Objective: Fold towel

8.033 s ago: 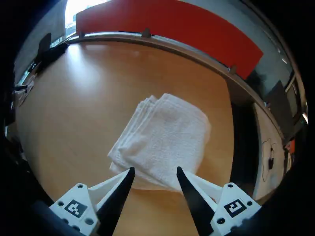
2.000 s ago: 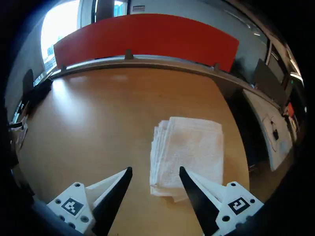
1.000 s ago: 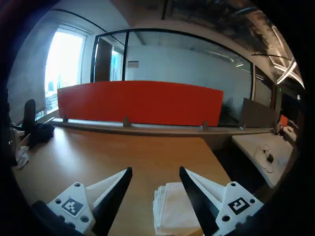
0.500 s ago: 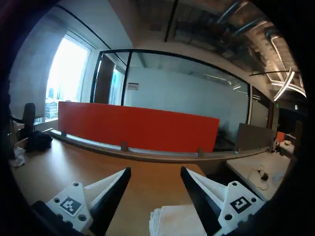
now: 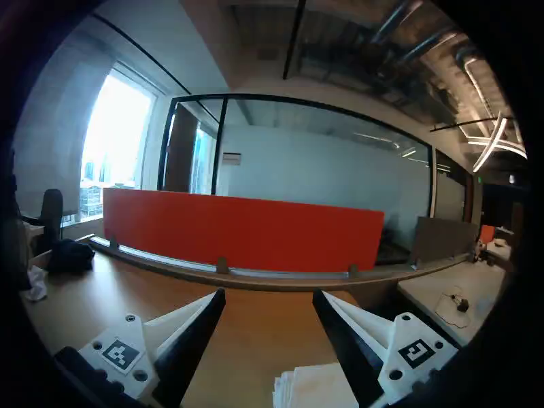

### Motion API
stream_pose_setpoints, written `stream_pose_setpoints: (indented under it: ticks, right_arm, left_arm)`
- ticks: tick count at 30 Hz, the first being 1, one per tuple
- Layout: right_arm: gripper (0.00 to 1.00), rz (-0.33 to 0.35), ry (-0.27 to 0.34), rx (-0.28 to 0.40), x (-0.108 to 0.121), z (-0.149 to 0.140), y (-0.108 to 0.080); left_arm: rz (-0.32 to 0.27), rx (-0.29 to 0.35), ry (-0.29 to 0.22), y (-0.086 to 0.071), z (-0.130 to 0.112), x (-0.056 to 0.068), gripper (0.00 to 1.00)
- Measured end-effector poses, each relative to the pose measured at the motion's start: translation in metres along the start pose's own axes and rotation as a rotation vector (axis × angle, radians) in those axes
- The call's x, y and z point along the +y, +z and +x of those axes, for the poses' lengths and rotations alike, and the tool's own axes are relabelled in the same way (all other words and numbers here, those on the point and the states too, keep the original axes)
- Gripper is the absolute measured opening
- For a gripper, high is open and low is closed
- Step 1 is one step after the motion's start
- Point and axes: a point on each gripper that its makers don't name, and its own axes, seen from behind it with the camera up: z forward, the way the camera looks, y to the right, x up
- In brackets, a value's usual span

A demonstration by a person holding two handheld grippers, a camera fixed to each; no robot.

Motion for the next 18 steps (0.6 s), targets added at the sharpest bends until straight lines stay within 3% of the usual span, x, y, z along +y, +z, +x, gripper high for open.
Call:
stream_pose_setpoints:
  ticks: [9, 18]
  right_arm:
    - [1.00, 0.019, 0.031, 0.009, -0.033, 0.004, 0.002]
    - [0.99, 0.043, 0.049, 0.024, -0.067, 0.007, 0.003]
  left_arm:
    - [0.012, 0.007, -0.040, 0.001, -0.008, -0.007, 0.92]
    - [0.004, 0.026, -0.046, 0.002, -0.016, -0.011, 0.92]
